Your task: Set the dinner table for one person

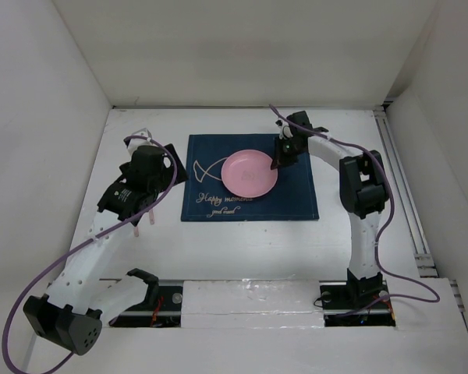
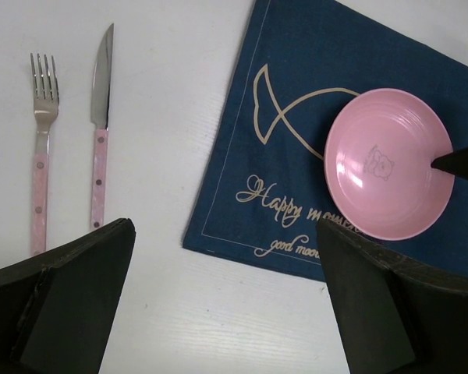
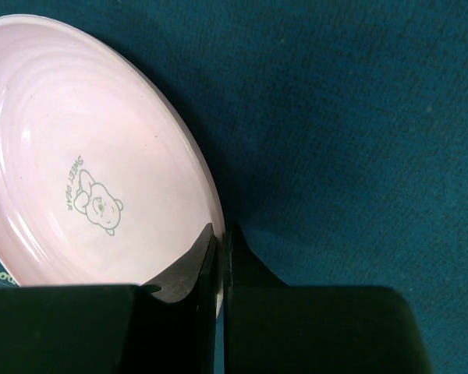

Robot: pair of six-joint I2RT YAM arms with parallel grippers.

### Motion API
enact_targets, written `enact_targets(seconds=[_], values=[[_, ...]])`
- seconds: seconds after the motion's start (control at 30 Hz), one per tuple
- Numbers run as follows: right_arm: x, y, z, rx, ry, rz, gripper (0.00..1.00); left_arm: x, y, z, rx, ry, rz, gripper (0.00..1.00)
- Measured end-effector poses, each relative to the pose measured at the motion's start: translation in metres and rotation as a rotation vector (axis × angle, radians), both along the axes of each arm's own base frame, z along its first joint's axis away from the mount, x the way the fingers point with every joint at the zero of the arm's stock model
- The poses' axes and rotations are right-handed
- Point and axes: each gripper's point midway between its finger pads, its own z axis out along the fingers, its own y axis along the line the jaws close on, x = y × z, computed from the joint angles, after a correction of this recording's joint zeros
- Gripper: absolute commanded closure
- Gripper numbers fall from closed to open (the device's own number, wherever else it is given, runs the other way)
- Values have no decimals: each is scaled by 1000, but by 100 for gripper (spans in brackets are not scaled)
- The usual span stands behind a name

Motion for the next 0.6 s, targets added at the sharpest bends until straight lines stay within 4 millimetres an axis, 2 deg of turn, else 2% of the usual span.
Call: enact_targets(seconds=[0.3,0.4,0.53,0.57,0.6], values=[[2,0,2,2,-4,-13,100,0,-3,1,-5,-3,-18,0],[4,0,3,1,-8,-15,96,0,-3,1,-5,-2,-22,0],[11,0,7,3,-22,-24,81,1,-4,2,-6,-7,-25,0],[12,1,6,3,-23,-27,68,1,-4,2,-6,-8,-26,0],[13,1,6,3,-23,-32,62,1,-4,2,-6,-8,-26,0]])
